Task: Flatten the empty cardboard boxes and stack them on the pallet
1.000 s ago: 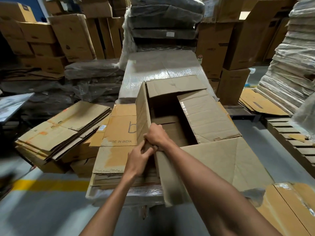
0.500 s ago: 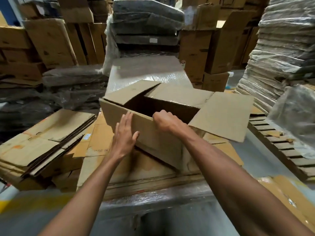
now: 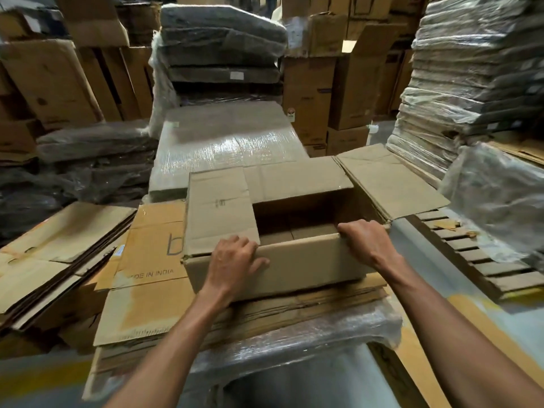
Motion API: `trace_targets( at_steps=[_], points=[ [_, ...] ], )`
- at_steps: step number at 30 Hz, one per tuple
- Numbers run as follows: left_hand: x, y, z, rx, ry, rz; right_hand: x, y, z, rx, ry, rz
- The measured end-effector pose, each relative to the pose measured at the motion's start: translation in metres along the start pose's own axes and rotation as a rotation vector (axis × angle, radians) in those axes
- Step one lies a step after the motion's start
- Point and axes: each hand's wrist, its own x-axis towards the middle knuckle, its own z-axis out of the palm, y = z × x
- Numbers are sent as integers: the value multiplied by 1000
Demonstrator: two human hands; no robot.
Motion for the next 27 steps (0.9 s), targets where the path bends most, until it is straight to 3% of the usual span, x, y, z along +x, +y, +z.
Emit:
trace_targets(
  at_steps=[6, 11, 15, 23, 27],
  points=[
    [-17, 26, 13, 14, 31, -149, -16, -12, 29, 118, 60, 5],
    [-21, 30, 12, 68, 51, -144, -7, -66, 40, 249, 139, -161],
    [-24, 31, 8, 95, 43, -150, -7, -85, 48, 246, 206, -155],
    [-33, 40, -4, -9, 278, -162, -10, -79, 65, 255, 301, -139],
    [-28, 11, -27, 44, 298, -227, -9, -79, 71, 298, 337, -132]
  ],
)
